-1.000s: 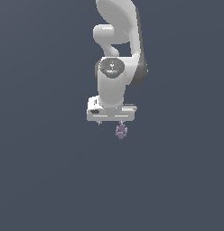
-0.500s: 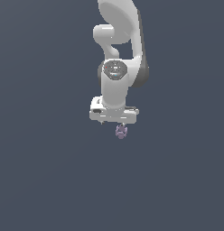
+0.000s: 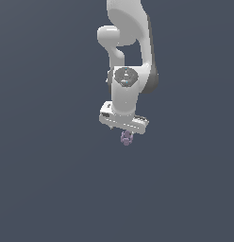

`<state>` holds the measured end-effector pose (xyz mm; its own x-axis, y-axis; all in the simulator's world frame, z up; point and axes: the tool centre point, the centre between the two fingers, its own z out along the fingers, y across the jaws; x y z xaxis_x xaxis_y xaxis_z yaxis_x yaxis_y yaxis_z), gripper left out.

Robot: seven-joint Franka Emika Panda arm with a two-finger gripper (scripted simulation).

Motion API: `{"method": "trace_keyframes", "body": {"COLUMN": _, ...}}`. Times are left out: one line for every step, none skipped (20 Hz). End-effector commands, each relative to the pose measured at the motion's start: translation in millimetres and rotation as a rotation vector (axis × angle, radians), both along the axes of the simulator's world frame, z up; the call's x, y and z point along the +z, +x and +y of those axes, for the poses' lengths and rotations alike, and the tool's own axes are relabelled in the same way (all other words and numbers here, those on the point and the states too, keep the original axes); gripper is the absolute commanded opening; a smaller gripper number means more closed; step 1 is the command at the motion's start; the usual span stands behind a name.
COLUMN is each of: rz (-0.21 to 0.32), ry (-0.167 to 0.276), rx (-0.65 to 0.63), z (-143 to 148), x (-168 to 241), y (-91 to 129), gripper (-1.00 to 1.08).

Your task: Pick up the object and move it to a goal position.

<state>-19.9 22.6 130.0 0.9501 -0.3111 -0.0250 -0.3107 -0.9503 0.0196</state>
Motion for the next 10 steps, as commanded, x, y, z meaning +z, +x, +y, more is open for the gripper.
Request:
{"method": "trace_keyframes", "body": {"rz": -0.005, "ry": 0.001, "rx": -0.063, "z": 5.0, "x": -4.7, "y": -1.8, "gripper": 1.00}}
{"method": "trace_keyframes", "body": {"rz": -0.007, "ry": 0.001, "rx": -0.088, "z": 7.0, "x": -6.5, "y": -2.6, "gripper": 1.00}}
{"method": "trace_keyframes", "body": {"rz": -0.009, "ry": 0.001, "rx": -0.112, "z": 8.9, "x": -8.3, "y": -3.4, "gripper": 1.00}}
{"method": "trace_keyframes", "body": {"rz": -0.011, "ry": 0.001, "rx": -0.137, "z": 10.8, "x": -10.2, "y": -4.1, "gripper": 1.00}}
{"method": "trace_keyframes", "body": {"rz": -0.013, "ry": 0.002, "rx": -0.162, "z": 12.7, "x": -12.0, "y": -4.9, "gripper": 1.00}}
{"method": "trace_keyframes", "body": {"rz": -0.015, "ry": 0.002, "rx": -0.186, "z": 14.5, "x": -13.7, "y": -5.7, "gripper": 1.00}}
{"method": "trace_keyframes", "body": {"rz": -0.016, "ry": 0.002, "rx": -0.209, "z": 16.2, "x": -15.4, "y": -6.5, "gripper": 1.00}}
{"method": "trace_keyframes", "body": {"rz": -0.018, "ry": 0.002, "rx": -0.232, "z": 17.9, "x": -17.0, "y": -7.3, "gripper": 1.00}}
{"method": "trace_keyframes", "body": {"rz": -0.020, "ry": 0.003, "rx": -0.252, "z": 19.4, "x": -18.5, "y": -8.0, "gripper": 1.00}}
{"method": "trace_keyframes", "body": {"rz": -0.021, "ry": 0.003, "rx": -0.272, "z": 20.8, "x": -19.8, "y": -8.6, "gripper": 1.00}}
